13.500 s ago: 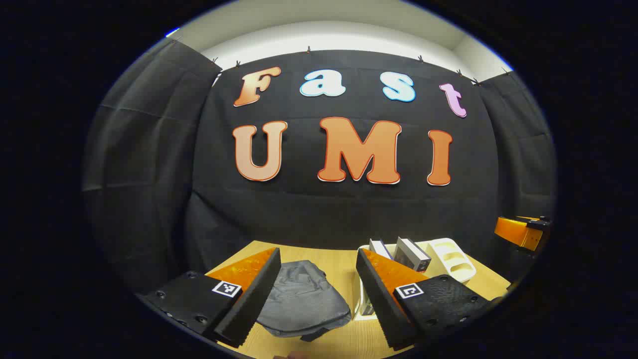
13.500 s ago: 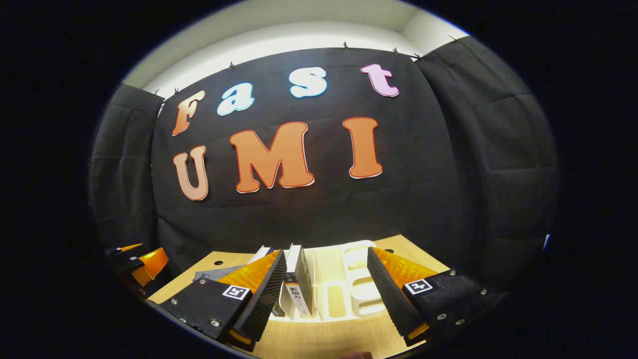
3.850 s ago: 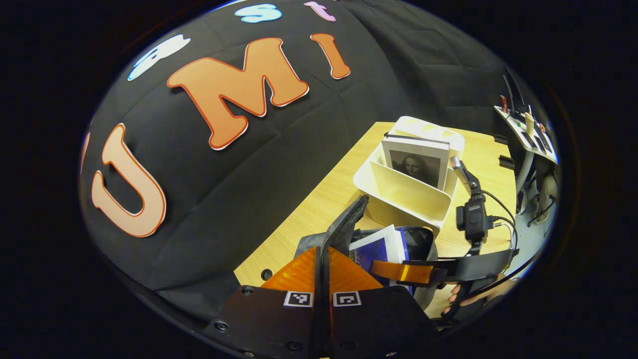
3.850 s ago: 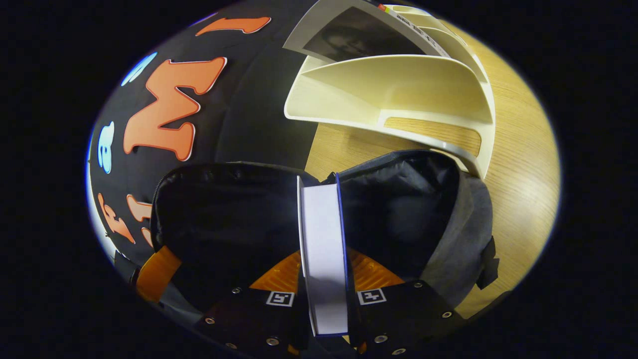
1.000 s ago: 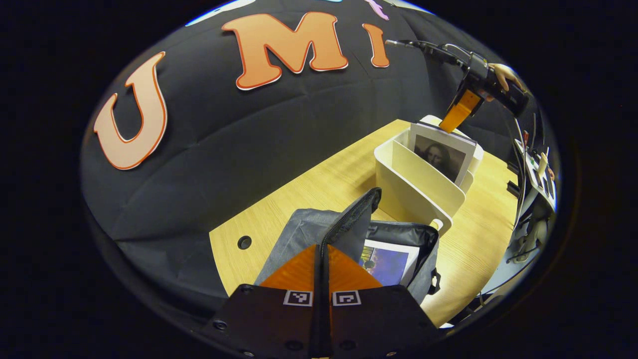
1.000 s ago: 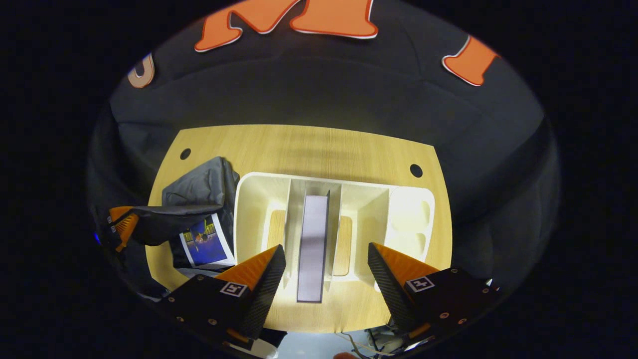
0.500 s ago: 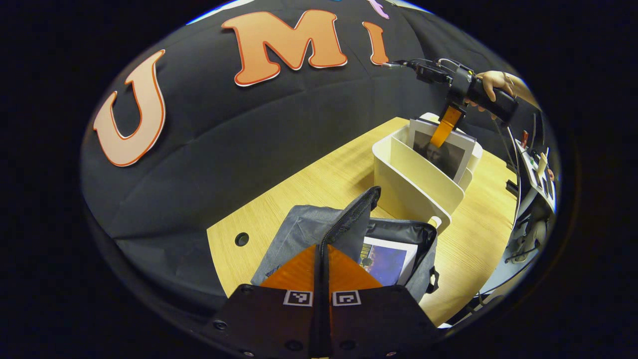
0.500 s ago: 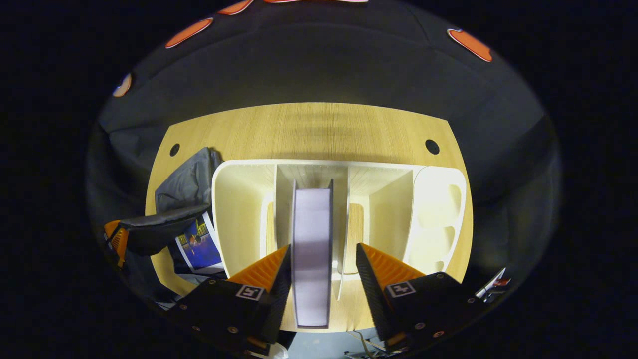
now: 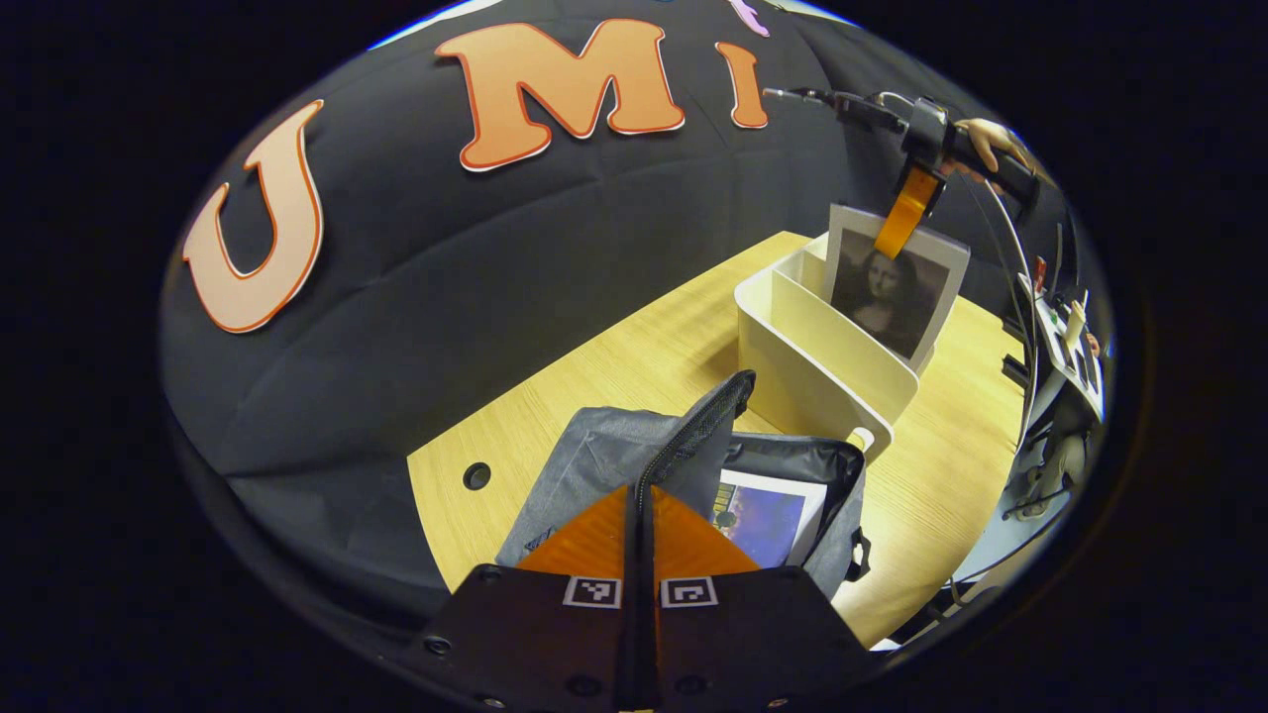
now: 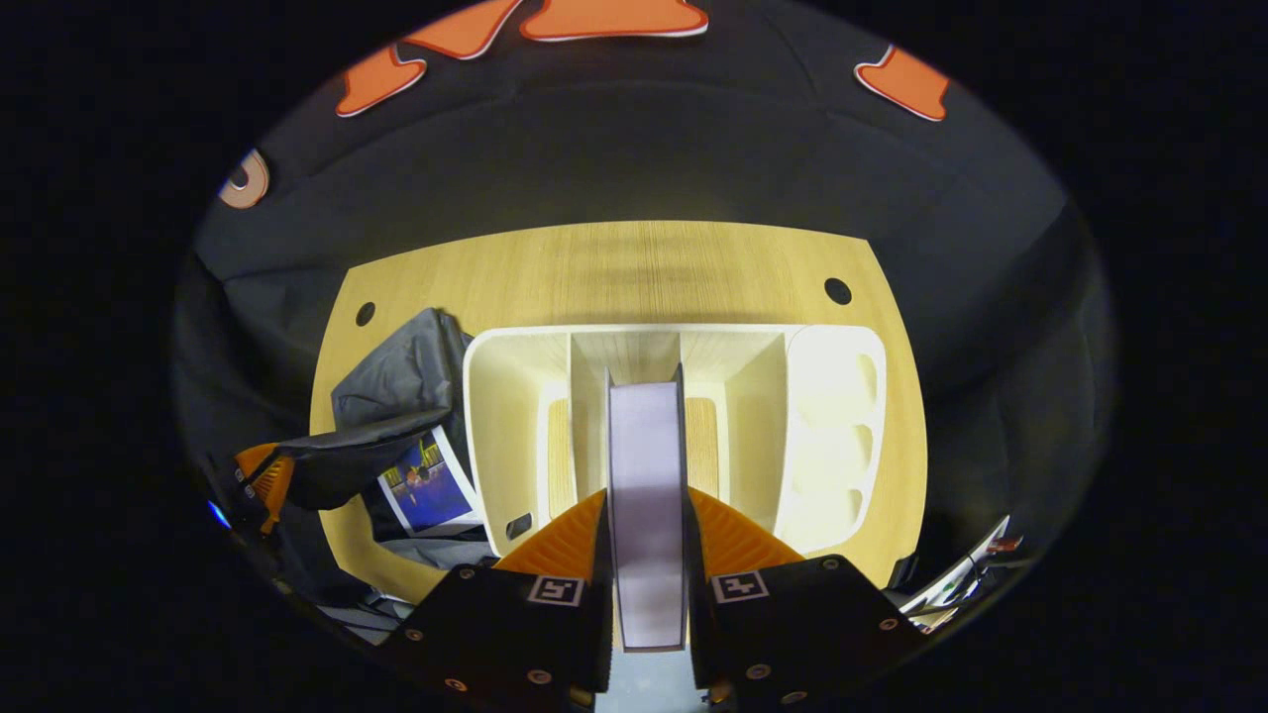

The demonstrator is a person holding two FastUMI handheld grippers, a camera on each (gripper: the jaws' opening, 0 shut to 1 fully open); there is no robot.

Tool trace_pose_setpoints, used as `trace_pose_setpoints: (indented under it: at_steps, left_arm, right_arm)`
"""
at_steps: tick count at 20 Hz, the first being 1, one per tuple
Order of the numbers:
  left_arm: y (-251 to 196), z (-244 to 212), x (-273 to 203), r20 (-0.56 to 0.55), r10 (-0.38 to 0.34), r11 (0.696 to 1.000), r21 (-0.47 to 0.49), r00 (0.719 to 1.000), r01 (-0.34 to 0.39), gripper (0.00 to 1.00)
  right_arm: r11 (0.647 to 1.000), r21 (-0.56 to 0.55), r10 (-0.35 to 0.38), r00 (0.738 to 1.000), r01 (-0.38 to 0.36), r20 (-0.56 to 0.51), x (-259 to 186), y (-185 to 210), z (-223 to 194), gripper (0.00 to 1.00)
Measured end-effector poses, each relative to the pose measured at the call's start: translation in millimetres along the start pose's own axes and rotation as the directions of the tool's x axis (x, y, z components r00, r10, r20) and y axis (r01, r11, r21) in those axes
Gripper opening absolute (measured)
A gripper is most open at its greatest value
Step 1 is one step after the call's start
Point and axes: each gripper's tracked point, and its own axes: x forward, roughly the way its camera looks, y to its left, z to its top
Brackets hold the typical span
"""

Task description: Open the schoolbag, grab two books from the bookshelf and put them into the schoolbag.

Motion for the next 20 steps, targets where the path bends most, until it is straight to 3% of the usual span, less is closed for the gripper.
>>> trace_pose_setpoints:
  at_steps: [7, 8, 9, 14, 20]
  left_arm:
    - [-2, 3, 5, -0.002, -0.017, 0.999, 0.031, 1.0, 0.017, 0.0]
    - [-3, 3, 6, -0.003, -0.021, 0.999, 0.038, 1.0, 0.021, 0.0]
    - [-2, 3, 7, -0.006, -0.023, 0.999, 0.045, 1.0, 0.023, 0.0]
    - [3, 10, 5, -0.005, 0.006, 0.997, 0.077, 1.0, -0.005, 0.01]
    - [8, 29, -6, 0.016, 0.041, 0.989, 0.14, 0.999, -0.043, 0.0]
  right_arm:
    - [0.999, 0.043, -0.018, 0.987, 0.011, 0.158, -106, 4, 8, 0.3]
    - [0.998, 0.066, -0.017, 0.984, 0.005, 0.18, -118, 3, 7, 0.21]
    - [0.996, 0.087, -0.006, 0.98, -0.011, 0.198, -132, 5, 4, 0.3]
    - [0.963, 0.202, 0.108, 0.944, -0.177, 0.312, -188, 15, -23, 0.3]
    - [0.889, 0.278, 0.243, 0.889, -0.364, 0.388, -211, 45, -76, 0.3]
